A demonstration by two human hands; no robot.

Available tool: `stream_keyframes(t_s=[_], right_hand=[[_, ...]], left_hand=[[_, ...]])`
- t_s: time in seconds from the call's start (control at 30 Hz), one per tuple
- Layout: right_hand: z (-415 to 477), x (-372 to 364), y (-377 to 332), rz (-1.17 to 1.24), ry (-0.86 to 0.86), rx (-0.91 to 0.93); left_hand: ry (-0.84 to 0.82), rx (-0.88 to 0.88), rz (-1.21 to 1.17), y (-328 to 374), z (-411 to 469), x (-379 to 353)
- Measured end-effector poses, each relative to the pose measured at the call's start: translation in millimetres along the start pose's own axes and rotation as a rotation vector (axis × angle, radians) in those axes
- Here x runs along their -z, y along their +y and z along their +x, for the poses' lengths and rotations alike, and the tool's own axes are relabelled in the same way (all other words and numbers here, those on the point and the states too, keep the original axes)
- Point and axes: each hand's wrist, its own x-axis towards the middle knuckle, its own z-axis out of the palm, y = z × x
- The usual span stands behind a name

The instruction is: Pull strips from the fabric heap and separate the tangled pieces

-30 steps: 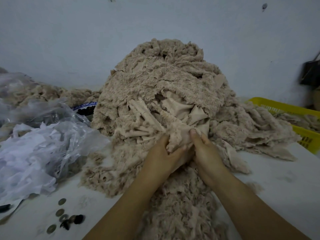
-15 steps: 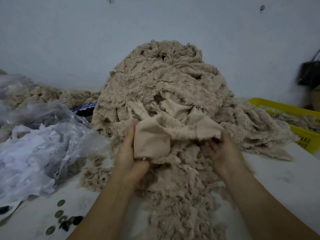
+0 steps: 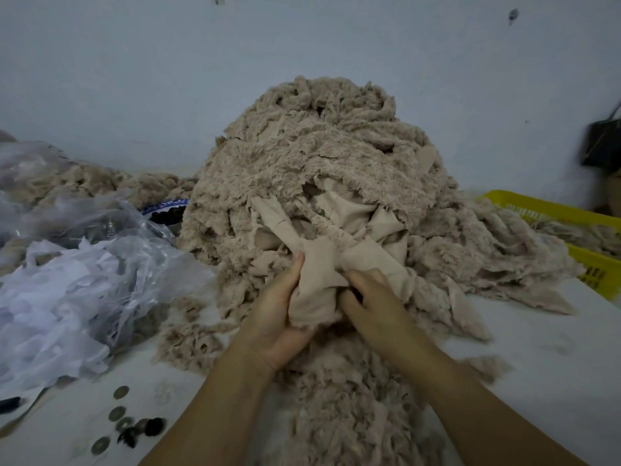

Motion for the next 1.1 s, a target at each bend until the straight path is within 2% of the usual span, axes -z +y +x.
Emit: stream_keyframes(t_s=[0.1, 0.17, 0.27, 0.3, 0.37, 0.43, 0.53, 0.6, 0.73, 0.83, 1.0, 1.1], right_hand=[[7, 14, 8, -0.046, 0.106, -0.169], [6, 18, 5, 0.139, 0.091, -0.239], [0, 16, -5, 0.520, -0.029, -0.226], [-1, 14, -7, 0.496, -0.036, -0.182], [1, 10, -10, 0.269, 0.008, -0.102], [4, 10, -8, 0.117, 0.125, -0.069], [8, 23, 0, 0.196, 0.318, -0.179], [11, 28, 6, 0.228, 0.387, -0.258], [17, 22, 15, 0.257, 0.470, -0.348], [20, 22, 23, 0.391, 0.524, -0.424], [21, 26, 32, 0.550, 0.578, -0.484], [24, 20, 33, 0.558, 0.578, -0.512]], left_hand=[[0.041, -0.015, 0.067, -1, 1, -2], [0.041, -0.004, 0.166, -2, 0, -3], [0.111, -0.064, 0.397, -8, 0, -8], [0.157, -0.099, 0.464, -10, -1, -10], [0.187, -0.143, 0.557, -13, -1, -12], [0.150, -0.150, 0.571, -11, -4, -12], [-0.022, -0.117, 0.584, -10, -9, -14], [-0.103, -0.089, 0.628, -14, -12, -20], [-0.194, -0.107, 0.674, -14, -15, -26], [-0.246, -0.146, 0.740, -15, -17, -26], [-0.233, -0.205, 0.851, -18, -17, -29], [-0.253, -0.235, 0.880, -21, -14, -29]])
